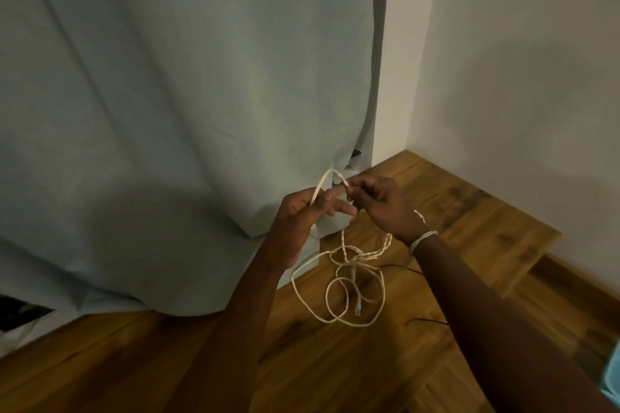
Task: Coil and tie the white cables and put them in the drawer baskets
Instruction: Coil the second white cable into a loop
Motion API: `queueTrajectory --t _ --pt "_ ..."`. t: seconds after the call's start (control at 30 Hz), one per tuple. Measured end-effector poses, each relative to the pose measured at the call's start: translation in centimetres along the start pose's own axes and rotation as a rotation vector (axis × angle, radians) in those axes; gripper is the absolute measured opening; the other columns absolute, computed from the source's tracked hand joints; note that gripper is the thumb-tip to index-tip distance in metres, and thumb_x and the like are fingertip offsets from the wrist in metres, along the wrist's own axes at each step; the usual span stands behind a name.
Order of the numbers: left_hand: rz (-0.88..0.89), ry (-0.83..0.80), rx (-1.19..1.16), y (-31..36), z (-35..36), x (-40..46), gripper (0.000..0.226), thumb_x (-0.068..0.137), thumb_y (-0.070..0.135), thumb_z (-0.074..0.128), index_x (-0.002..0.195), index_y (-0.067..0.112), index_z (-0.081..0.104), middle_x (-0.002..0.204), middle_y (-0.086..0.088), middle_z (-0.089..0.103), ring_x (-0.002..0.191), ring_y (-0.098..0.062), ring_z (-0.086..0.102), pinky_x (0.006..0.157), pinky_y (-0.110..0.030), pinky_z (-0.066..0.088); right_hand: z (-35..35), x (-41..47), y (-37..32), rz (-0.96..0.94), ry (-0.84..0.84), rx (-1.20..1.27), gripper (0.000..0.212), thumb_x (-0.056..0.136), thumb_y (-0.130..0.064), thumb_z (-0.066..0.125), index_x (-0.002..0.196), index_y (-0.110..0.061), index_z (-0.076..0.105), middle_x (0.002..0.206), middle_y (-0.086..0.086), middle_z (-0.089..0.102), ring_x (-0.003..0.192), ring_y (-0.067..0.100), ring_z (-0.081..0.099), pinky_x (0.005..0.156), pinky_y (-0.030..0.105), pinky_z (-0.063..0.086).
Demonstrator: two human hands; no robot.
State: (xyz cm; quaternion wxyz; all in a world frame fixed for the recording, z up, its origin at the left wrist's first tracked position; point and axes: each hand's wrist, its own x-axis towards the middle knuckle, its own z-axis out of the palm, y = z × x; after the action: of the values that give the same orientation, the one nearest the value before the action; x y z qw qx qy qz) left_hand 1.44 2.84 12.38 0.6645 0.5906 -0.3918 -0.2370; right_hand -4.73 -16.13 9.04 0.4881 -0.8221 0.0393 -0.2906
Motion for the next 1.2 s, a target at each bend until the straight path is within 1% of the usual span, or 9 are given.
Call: queueTrajectory --t 0.2,0.37,0.47,0.57,0.67,0.8,0.93,1.03,1.2 --pt "0.087 -0.053 -0.318 3.8 2.0 2.1 0.039 0.102 0.038 0.031 0.091 0.008 0.054 0.053 -0.002 0.049 0.048 -0.017 0.052 0.061 -0.034 0.051 0.5 -0.1 -0.2 0.033 0.013 0.087 0.024 0.101 -0.017 0.055 0.098 -0.001 0.072 0.086 0.017 0.072 0.08 0.027 0.069 0.074 0.032 0.055" --pt "0.271 -0.03 -0.304 6.1 2.1 4.7 0.045 0.106 0.031 0.021 0.124 0.01 0.056 0.137 -0.006 0.058 0.132 -0.018 0.051 0.113 -0.039 0.034 2.3 -1.5 -0.3 0.148 -0.185 0.042 0.029 0.103 -0.028 0.052 0.1 -0.005 0.069 0.098 0.012 0.07 0.088 0.003 0.062 0.081 0.012 0.047" --pt "0.387 0.203 0.181 6.2 1.7 6.5 0.045 0.102 0.038 0.029 0.139 0.019 0.045 0.141 0.012 0.05 0.137 -0.006 0.04 0.115 -0.034 0.029 2.7 -1.8 0.4 0.168 -0.218 0.013 0.011 0.1 -0.019 0.056 0.11 -0.018 0.061 0.097 0.008 0.066 0.091 0.013 0.067 0.084 0.028 0.056" --pt "0.543 0.159 1.107 4.3 -1.3 7.9 0.037 0.102 0.037 0.027 0.131 0.022 0.045 0.129 0.001 0.06 0.14 -0.022 0.04 0.119 -0.06 0.007 1.6 -1.6 -0.1 0.133 -0.234 -0.07 0.029 0.099 -0.006 0.051 0.124 -0.018 0.06 0.099 0.006 0.066 0.089 0.019 0.067 0.081 0.024 0.058" --pt "0.38 0.068 1.712 2.5 -3.8 7.4 0.029 0.101 0.035 0.032 0.1 0.02 0.057 0.078 -0.002 0.07 0.092 -0.017 0.069 0.119 -0.059 -0.004 -0.9 -0.6 -1.0 0.046 -0.185 -0.28 0.027 0.096 -0.008 0.057 0.119 -0.014 0.069 0.103 0.004 0.071 0.085 0.01 0.064 0.069 0.01 0.047" --pt "-0.121 -0.081 0.923 2.6 -4.0 6.1 0.038 0.104 0.037 0.036 0.09 0.013 0.062 0.066 -0.004 0.058 0.065 -0.021 0.058 0.086 -0.034 0.046 -4.5 1.0 -2.7 -0.094 -0.061 -0.348 0.019 0.092 -0.014 0.063 0.106 -0.012 0.077 0.095 -0.003 0.073 0.078 -0.003 0.063 0.07 0.006 0.046" --pt "-0.413 -0.403 -0.034 4.2 -2.9 5.2 0.042 0.104 0.036 0.036 0.088 0.005 0.06 0.044 -0.002 0.037 0.034 -0.008 0.033 0.072 -0.039 0.06 -6.1 2.7 -3.6 -0.161 0.156 -0.352 0.019 0.096 -0.027 0.064 0.107 -0.016 0.075 0.102 -0.005 0.073 0.09 0.006 0.065 0.082 0.02 0.054" --pt "-0.43 -0.706 -0.501 5.9 -1.7 5.1 0.038 0.101 0.037 0.041 0.082 0.007 0.054 0.037 0.002 0.034 0.028 -0.009 0.025 0.074 -0.042 0.059 -5.1 3.1 -3.8 -0.126 0.261 -0.237 0.024 0.092 -0.038 0.068 0.099 -0.017 0.075 0.094 -0.005 0.073 0.085 0.006 0.065 0.072 0.015 0.051" --pt "-0.113 -0.711 -0.878 9.1 1.5 5.6 0.047 0.101 0.039 0.037 0.068 0.008 0.051 0.064 -0.021 0.068 0.027 -0.013 0.036 0.086 -0.049 0.056 -2.1 2.4 -3.2 -0.046 0.191 -0.055 0.022 0.096 -0.026 0.063 0.096 -0.004 0.067 0.083 0.011 0.067 0.075 0.012 0.063 0.067 0.024 0.053"
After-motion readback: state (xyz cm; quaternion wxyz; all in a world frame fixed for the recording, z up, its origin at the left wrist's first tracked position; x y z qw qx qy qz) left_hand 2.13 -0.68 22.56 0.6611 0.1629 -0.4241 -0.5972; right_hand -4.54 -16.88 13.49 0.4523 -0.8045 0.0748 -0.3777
